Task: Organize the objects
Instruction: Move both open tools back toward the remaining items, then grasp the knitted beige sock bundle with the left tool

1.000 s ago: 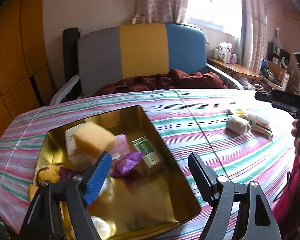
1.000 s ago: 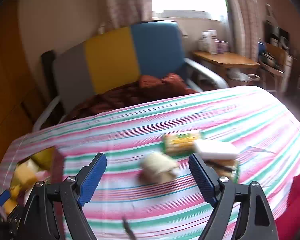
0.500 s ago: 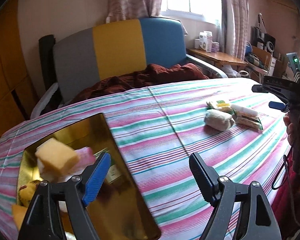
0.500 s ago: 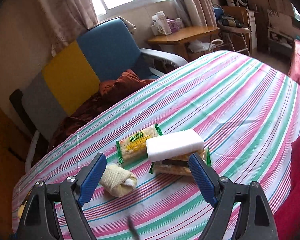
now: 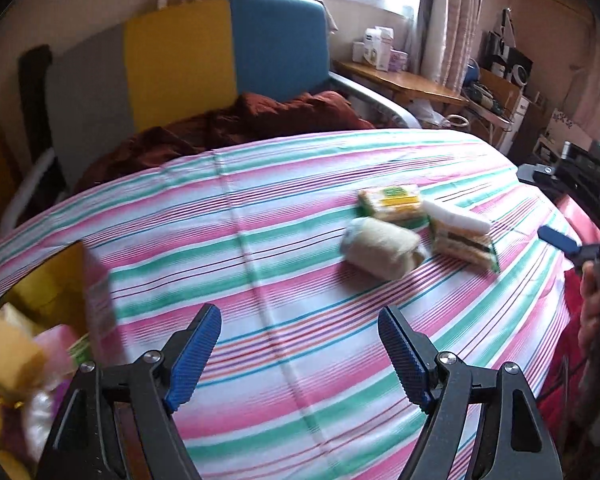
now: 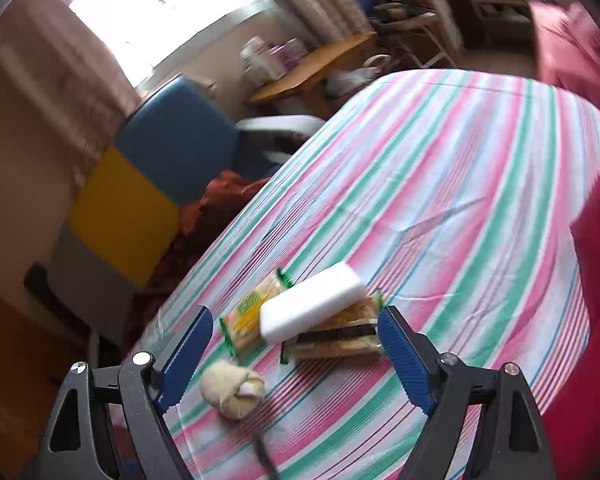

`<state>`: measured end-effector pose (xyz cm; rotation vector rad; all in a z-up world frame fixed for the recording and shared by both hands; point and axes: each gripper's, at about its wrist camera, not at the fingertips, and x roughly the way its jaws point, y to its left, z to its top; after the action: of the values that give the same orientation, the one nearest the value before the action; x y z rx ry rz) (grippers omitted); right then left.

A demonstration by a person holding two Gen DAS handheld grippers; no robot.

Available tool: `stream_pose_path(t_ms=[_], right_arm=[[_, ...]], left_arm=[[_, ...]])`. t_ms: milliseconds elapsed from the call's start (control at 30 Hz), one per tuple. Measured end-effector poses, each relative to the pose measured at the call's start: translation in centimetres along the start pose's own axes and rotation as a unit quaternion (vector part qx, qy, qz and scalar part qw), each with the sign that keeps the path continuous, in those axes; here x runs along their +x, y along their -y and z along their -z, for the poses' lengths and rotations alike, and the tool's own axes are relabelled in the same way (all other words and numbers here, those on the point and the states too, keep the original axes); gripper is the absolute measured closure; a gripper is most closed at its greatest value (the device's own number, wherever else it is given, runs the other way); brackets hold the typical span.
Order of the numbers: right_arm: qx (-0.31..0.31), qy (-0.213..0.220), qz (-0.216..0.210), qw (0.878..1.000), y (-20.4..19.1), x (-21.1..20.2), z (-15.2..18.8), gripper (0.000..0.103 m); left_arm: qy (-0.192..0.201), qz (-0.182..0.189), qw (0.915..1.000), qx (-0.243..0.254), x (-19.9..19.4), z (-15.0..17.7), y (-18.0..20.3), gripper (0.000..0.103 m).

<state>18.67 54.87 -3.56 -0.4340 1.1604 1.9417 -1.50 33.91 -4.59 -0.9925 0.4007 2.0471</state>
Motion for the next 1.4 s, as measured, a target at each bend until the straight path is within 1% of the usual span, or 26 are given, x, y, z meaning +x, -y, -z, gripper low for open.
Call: stream_pose_path(t_ms=[133,200,300,433,567,600,667,700,733,767,800,833,933,1000,1067,1167,1300,1333,1400], right_arm=[[0.046,0.0,-0.007,0.999,1.7,-0.1,-0.3,0.016],[0.067,-0.004,-0.014,0.998,2.5,0.1,-0.4,0.016],[0.087,-0.008,-0.02,0.996,3.2,0.3,-0.4,0.015],[0.09,-0.02,-0.024,0.995,3.2,0.7,-0.2,0.015],[0.082,-0.027,-0.023,0.996,2.9,1.1,-0.1,0.015],[0.082,-0.029,-0.023,0.996,2.9,1.2,-0.1,0.015],[0.08,-0.035,-0.024,0.996,2.8,1.4,0.0,0.015],[0.079,-0.037,-0.023,0.996,2.8,1.5,0.0,0.015],[0.077,-0.039,-0.023,0.996,2.7,1.5,0.0,0.015],[0.074,-0.042,-0.022,0.996,2.6,1.6,0.1,0.015],[0.071,-0.045,-0.022,0.996,2.6,1.7,0.1,0.015],[0.069,-0.048,-0.023,0.996,2.5,1.8,0.2,0.015],[0.057,-0.058,-0.017,0.997,2.1,2.1,0.4,0.015],[0.042,-0.066,-0.009,0.997,1.6,2.4,0.6,0.015],[0.023,-0.073,-0.003,0.997,0.9,2.6,1.0,0.015],[0.007,-0.084,0.006,0.996,0.4,3.0,1.3,0.015],[0.008,-0.081,0.039,0.996,0.9,2.8,1.1,0.015],[0.007,-0.084,0.052,0.995,1.1,2.9,1.0,0.015],[-0.012,-0.106,0.076,0.991,0.9,3.5,1.0,0.015]], left_arm=[[-0.012,0.011,0.9999,0.005,2.2,-1.7,2.0,0.022],[-0.025,0.017,0.9995,-0.009,3.6,-2.6,2.5,0.021],[-0.05,0.036,0.9969,-0.05,5.7,-3.9,2.6,0.02],[-0.077,0.037,0.9914,-0.1,8.9,-5.6,2.9,0.02],[-0.097,0.035,0.9863,-0.129,11.5,-6.7,3.6,0.02],[-0.099,0.035,0.9859,-0.13,11.9,-6.7,3.7,0.02],[-0.108,0.018,0.9861,-0.125,13.3,-6.9,4.1,0.02],[-0.113,0.014,0.986,-0.122,13.8,-7.0,4.2,0.021],[-0.118,0.015,0.9856,-0.12,14.3,-6.8,4.3,0.02],[-0.108,0.014,0.9874,-0.115,14.2,-6.7,4.4,0.021],[-0.101,0.015,0.9891,-0.106,14.0,-6.6,4.6,0.025],[-0.095,0.031,0.9908,-0.091,13.8,-6.3,4.9,0.032],[-0.085,0.046,0.9939,-0.054,12.8,-5.5,5.3,0.041],[-0.085,0.054,0.9944,-0.033,12.0,-4.8,5.0,0.043],[-0.088,0.066,0.9937,-0.023,11.3,-4.0,4.3,0.043],[-0.095,0.079,0.9921,-0.022,10.1,-2.9,2.8,0.043],[-0.093,0.079,0.9923,-0.018,8.4,-1.3,1.5,0.043],[-0.093,0.079,0.9923,-0.018,8.1,-1.1,1.3,0.043],[-0.094,0.082,0.9918,-0.027,7.3,-0.1,0.3,0.043]])
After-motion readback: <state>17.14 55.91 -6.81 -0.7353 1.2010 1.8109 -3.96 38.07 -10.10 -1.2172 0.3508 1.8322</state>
